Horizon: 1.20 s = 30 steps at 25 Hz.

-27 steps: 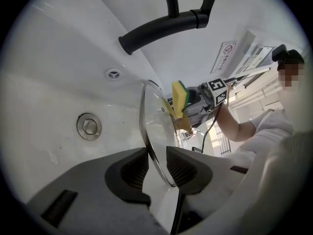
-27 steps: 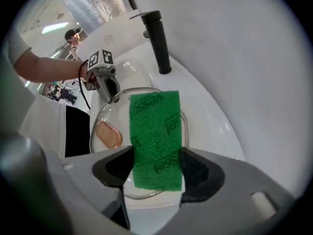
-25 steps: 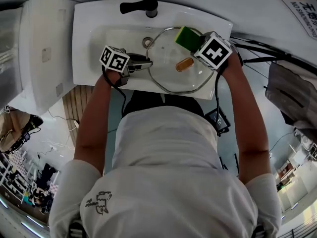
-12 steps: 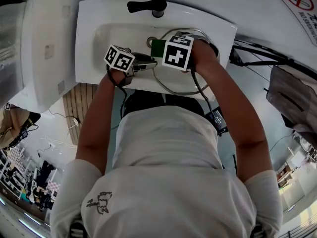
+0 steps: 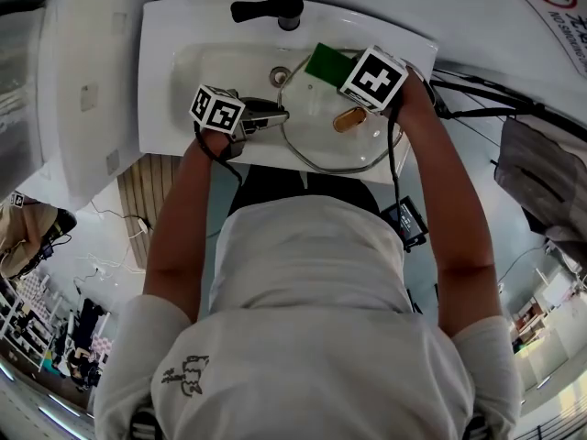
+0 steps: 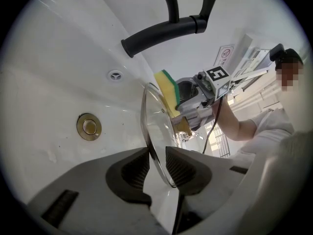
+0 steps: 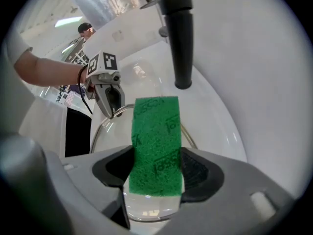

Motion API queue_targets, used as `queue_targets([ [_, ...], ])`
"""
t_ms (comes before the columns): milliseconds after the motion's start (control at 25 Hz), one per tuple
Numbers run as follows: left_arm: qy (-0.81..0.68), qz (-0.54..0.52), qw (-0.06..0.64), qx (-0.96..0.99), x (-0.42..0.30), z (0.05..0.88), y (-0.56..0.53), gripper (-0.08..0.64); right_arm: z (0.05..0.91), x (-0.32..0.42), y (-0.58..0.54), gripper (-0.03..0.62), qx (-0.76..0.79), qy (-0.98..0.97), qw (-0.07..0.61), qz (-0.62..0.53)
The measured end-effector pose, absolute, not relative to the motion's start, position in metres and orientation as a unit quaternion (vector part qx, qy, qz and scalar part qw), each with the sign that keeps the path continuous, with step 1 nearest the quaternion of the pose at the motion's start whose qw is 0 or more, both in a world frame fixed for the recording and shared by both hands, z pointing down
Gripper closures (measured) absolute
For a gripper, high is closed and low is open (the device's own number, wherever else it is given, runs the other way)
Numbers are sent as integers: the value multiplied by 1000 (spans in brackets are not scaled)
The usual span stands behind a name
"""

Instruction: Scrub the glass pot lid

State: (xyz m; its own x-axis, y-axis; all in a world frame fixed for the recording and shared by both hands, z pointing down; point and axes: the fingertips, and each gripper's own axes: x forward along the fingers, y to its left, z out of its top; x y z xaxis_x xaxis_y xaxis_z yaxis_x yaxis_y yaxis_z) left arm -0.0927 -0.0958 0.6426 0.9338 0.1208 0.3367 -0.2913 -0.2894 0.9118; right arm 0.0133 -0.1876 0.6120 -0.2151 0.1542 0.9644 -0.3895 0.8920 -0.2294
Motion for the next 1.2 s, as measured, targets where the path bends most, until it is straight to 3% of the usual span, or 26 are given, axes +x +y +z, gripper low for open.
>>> queue_targets([
  [480,-68,172,591,785,-91,643,-99,454,627,142,-199,302,193,-706,595,332],
  [720,-68,178,593,782,-91,642,-97,453,602,78,-187,301,156,-747,559,323],
  [880,-69,181,592,782,-91,643,-97,453,600,24,-172,299,99,-766,576,268],
  [1200,-75,170,594,783,-91,642,-98,453,608,47,-176,301,129,-765,558,294],
])
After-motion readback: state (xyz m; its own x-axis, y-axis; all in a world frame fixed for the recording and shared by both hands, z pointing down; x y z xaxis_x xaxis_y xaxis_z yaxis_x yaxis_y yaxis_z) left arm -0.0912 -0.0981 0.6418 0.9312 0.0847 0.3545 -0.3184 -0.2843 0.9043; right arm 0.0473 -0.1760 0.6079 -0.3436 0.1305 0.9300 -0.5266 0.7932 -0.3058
